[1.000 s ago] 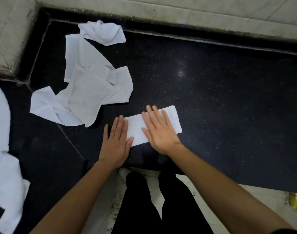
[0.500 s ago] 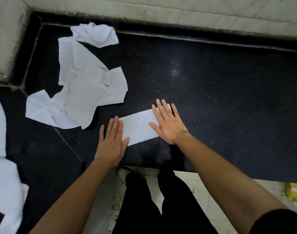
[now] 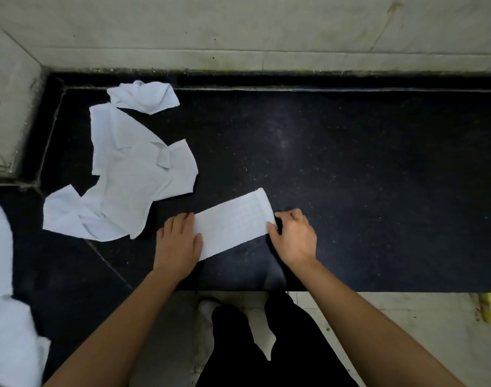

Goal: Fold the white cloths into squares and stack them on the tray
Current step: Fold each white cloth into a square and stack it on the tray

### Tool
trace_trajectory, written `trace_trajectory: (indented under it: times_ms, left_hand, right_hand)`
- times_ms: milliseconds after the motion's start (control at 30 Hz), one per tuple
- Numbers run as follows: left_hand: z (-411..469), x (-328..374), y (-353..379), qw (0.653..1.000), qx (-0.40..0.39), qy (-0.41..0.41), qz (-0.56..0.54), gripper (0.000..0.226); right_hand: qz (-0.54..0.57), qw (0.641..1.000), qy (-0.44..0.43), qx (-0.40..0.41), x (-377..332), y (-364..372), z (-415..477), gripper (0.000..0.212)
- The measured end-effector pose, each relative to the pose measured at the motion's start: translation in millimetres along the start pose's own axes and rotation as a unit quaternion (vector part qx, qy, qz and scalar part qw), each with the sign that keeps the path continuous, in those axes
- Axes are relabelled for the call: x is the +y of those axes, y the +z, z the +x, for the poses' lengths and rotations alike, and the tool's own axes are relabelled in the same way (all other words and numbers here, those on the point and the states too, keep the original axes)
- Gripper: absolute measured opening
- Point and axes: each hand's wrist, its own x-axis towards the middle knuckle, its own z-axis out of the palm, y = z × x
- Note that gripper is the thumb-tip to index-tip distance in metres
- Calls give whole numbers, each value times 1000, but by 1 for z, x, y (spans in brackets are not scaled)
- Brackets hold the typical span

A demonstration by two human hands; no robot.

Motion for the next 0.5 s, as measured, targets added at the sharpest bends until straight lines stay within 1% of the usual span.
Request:
trace_trajectory:
  times_ms: [133,233,300,367,433,500]
  left_hand:
    - [12,4,-8,999,-11,-3,39,58]
    - [34,18,-26,998,-41,6,39,62]
    - [53,31,-40,997,-65,26,-21,68]
    - [74,48,-53,984,-106,49,-138,78]
    - [94,64,-67,949,-192,43,-245,88]
    - [106,78,-77,908,-285,23,-307,94]
  right_hand:
    - [58,996,49,-44,-4,-4,6,21]
    - [136,988,42,-65,-1,-8,10,17]
    - [175,981,13,-78,1,-13,11,15]
    - [186,978,-31,-91,4,-21,11,12]
    - [174,977,-74,-103,7,-29,12,11]
    - [173,973,-104,-114,9,-35,13,11]
